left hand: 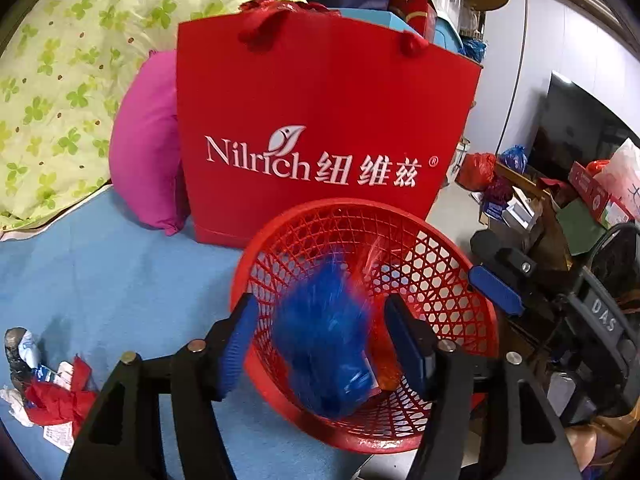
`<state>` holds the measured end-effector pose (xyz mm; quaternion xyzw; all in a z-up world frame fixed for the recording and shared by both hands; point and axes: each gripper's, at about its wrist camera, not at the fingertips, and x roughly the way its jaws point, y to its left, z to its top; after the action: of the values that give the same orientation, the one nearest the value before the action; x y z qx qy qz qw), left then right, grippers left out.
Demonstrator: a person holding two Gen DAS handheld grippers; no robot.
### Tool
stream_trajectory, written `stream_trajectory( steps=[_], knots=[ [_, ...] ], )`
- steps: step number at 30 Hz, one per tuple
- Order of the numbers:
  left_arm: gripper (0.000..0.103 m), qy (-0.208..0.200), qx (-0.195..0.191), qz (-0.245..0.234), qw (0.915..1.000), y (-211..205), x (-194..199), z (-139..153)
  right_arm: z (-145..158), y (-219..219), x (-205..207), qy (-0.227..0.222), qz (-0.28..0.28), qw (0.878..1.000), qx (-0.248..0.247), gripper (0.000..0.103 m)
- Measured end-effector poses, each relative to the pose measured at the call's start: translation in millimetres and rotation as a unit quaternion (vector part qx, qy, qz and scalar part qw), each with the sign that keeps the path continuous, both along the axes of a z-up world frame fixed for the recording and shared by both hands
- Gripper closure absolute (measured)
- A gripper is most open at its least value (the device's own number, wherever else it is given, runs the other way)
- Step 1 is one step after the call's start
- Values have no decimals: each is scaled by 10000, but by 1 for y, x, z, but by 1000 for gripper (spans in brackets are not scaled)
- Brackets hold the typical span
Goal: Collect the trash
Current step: 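Drop the red bag and blue bag into the red wastebasket with both grippers, then return both grippers to the remaining trash on the blanket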
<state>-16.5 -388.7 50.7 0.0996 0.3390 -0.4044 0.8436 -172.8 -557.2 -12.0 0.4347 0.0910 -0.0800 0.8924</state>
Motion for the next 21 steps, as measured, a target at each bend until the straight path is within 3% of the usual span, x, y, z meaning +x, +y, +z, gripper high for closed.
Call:
stream_trajectory(
  steps=[7,13,17,21],
  knots=[
    [35,-183,-10,226,9996,35,3,0,10,15,4,-136,90,9996,-251,36],
    [34,-235,-6,949,9952,121,15,-12,29,54,17,-265,323,9958,-819,36],
    [34,-242,121,1744,9843,194,26,-21,44,97,28,-480,635,9880,-1325,36],
    [34,-286,308,2679,9625,269,39,-27,53,147,43,-600,1089,9755,-1816,36]
  ],
)
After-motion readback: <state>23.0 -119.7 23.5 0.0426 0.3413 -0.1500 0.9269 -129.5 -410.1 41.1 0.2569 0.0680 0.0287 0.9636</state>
